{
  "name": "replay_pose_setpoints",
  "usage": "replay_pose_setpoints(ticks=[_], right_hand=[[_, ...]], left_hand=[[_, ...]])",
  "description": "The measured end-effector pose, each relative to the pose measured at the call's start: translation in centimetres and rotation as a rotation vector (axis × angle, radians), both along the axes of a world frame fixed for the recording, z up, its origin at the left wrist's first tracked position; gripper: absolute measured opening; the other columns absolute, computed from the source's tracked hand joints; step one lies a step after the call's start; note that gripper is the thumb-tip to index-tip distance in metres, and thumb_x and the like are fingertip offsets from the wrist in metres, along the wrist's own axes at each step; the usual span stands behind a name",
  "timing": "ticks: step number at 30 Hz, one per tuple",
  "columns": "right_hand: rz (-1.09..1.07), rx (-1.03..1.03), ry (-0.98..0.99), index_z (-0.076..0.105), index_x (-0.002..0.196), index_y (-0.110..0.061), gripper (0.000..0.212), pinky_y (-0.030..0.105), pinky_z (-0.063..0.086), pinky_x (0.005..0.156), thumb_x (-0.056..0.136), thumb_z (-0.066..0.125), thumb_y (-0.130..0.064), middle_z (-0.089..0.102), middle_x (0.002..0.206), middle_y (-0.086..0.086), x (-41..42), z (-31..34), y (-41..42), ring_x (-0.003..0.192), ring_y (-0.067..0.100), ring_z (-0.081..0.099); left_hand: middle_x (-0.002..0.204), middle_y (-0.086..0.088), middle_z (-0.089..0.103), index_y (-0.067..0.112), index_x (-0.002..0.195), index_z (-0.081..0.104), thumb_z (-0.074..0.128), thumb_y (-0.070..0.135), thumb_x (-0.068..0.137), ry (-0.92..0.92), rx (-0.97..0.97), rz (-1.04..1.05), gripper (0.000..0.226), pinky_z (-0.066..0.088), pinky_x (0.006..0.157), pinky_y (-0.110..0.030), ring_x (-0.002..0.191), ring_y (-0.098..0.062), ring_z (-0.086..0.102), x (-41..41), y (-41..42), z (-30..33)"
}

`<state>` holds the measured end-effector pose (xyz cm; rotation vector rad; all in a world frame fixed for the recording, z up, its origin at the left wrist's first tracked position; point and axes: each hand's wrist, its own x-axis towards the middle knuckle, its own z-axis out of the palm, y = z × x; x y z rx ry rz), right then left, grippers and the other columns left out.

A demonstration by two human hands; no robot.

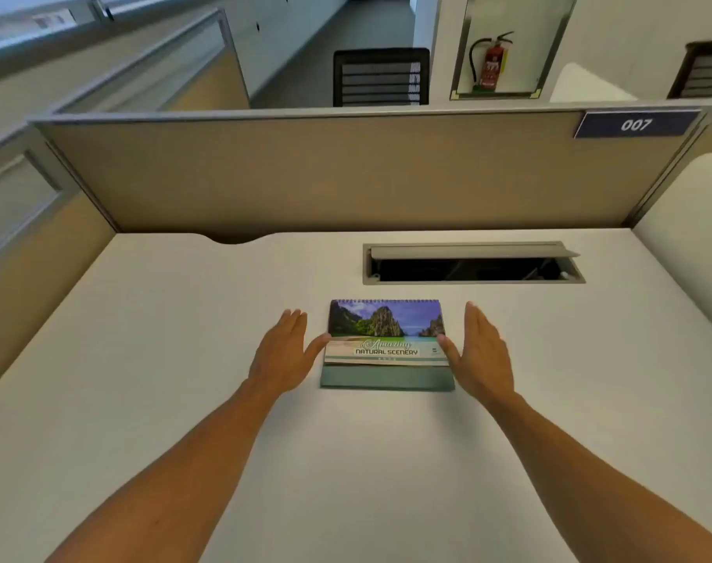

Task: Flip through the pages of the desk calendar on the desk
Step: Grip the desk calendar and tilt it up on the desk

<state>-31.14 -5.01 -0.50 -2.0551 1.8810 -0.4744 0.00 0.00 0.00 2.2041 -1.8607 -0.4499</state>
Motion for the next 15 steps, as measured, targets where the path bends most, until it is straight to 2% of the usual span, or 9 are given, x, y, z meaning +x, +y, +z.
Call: replay_pose_setpoints(ticks=[3,5,7,9,11,13,15], right_hand=[[-0.067,0.201,-0.063,0.026,0.148,-0.006,0.072,0.046,0.039,0.103,0.095,0.049,-0.048,0.042,0.148,0.018,0.6,-1.1,0.7,0.132,0.035,0.042],[-0.099,0.321,-0.179,0.043,0.135,-0.003,0.054,0.044,0.046,0.095,0.095,0.053,-0.039,0.054,0.134,0.021,1.1,-1.6,1.0,0.12,0.036,0.052],[-0.13,0.355,-0.309,0.053,0.122,-0.002,0.038,0.045,0.051,0.091,0.096,0.053,-0.03,0.061,0.124,0.02,1.5,-1.7,1.1,0.11,0.035,0.059],[-0.166,0.372,-0.382,0.058,0.117,-0.001,0.033,0.043,0.053,0.088,0.096,0.051,-0.026,0.064,0.12,0.018,1.6,-1.6,0.9,0.106,0.034,0.061],[-0.203,0.391,-0.417,0.062,0.113,-0.001,0.03,0.039,0.052,0.084,0.096,0.051,-0.022,0.067,0.115,0.017,1.7,-1.8,0.7,0.102,0.033,0.062],[-0.238,0.41,-0.462,0.066,0.11,-0.004,0.025,0.038,0.053,0.082,0.093,0.052,-0.016,0.069,0.111,0.016,1.5,-2.1,0.6,0.099,0.032,0.063],[-0.277,0.427,-0.497,0.068,0.107,-0.007,0.024,0.039,0.054,0.084,0.089,0.053,-0.01,0.07,0.108,0.014,1.3,-2.4,0.5,0.097,0.03,0.063]], left_hand=[[0.155,-0.009,0.025,0.013,0.147,0.023,0.026,0.069,0.084,0.221,0.108,0.156,0.084,0.022,0.112,-0.041,0.141,-0.025,0.023,-1.1,0.9,-1.0],[0.152,-0.011,0.032,0.012,0.145,0.028,0.037,0.065,0.086,0.341,0.172,0.215,0.079,0.027,0.11,-0.042,0.137,-0.028,0.031,-1.9,1.4,-1.7],[0.148,-0.012,0.038,0.01,0.143,0.032,0.045,0.057,0.089,0.463,0.199,0.265,0.073,0.032,0.105,-0.039,0.132,-0.028,0.039,-2.6,1.3,-2.1],[0.14,-0.013,0.048,0.008,0.132,0.045,0.051,0.049,0.09,0.589,0.181,0.31,0.059,0.039,0.094,-0.035,0.117,-0.027,0.05,-3.1,1.1,-2.0],[0.127,-0.014,0.057,0.008,0.121,0.054,0.055,0.043,0.09,0.655,0.153,0.336,0.047,0.044,0.082,-0.034,0.098,-0.022,0.052,-3.6,0.9,-1.9],[0.119,-0.013,0.061,0.002,0.121,0.055,0.06,0.034,0.089,0.687,0.13,0.385,0.046,0.047,0.08,-0.033,0.093,-0.021,0.053,-3.8,0.7,-2.0],[0.114,-0.01,0.063,0.003,0.121,0.057,0.064,0.022,0.087,0.694,0.118,0.417,0.04,0.044,0.077,-0.027,0.092,-0.02,0.055,-3.6,0.6,-2.1]])
